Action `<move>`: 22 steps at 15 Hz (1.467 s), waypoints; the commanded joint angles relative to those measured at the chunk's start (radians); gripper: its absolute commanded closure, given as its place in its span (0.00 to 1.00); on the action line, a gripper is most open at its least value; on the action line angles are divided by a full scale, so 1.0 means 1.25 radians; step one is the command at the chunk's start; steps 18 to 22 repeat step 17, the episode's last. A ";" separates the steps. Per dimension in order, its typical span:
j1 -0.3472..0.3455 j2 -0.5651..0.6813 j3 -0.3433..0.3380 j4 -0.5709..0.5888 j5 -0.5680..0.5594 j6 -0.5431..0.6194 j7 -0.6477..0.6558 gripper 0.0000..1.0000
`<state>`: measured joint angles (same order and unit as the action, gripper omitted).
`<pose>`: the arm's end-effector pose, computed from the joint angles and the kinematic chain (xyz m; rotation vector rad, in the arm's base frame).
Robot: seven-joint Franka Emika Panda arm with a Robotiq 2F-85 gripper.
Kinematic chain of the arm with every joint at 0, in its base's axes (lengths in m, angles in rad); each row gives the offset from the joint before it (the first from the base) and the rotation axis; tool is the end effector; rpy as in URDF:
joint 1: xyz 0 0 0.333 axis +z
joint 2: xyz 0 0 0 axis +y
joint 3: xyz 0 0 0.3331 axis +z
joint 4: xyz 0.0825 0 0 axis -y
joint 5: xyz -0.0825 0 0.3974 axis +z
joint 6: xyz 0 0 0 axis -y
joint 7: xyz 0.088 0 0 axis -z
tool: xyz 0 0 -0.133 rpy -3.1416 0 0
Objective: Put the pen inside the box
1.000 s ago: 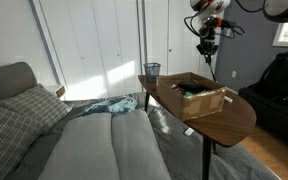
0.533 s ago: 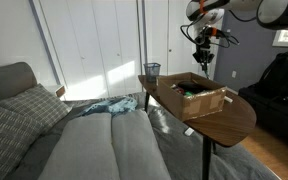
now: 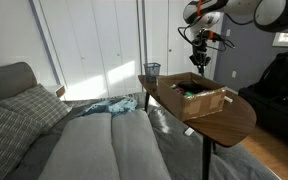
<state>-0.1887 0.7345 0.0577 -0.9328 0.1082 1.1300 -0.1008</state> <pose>0.6902 -0.0872 0.4115 -2.8365 0.0214 0.7479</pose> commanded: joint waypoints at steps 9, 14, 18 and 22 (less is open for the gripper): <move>0.002 0.002 0.025 0.103 0.024 -0.016 -0.001 0.20; 0.014 -0.108 0.026 0.134 -0.002 0.055 -0.046 0.00; 0.016 -0.113 0.021 0.147 -0.003 0.066 -0.047 0.00; 0.016 -0.113 0.021 0.147 -0.003 0.066 -0.047 0.00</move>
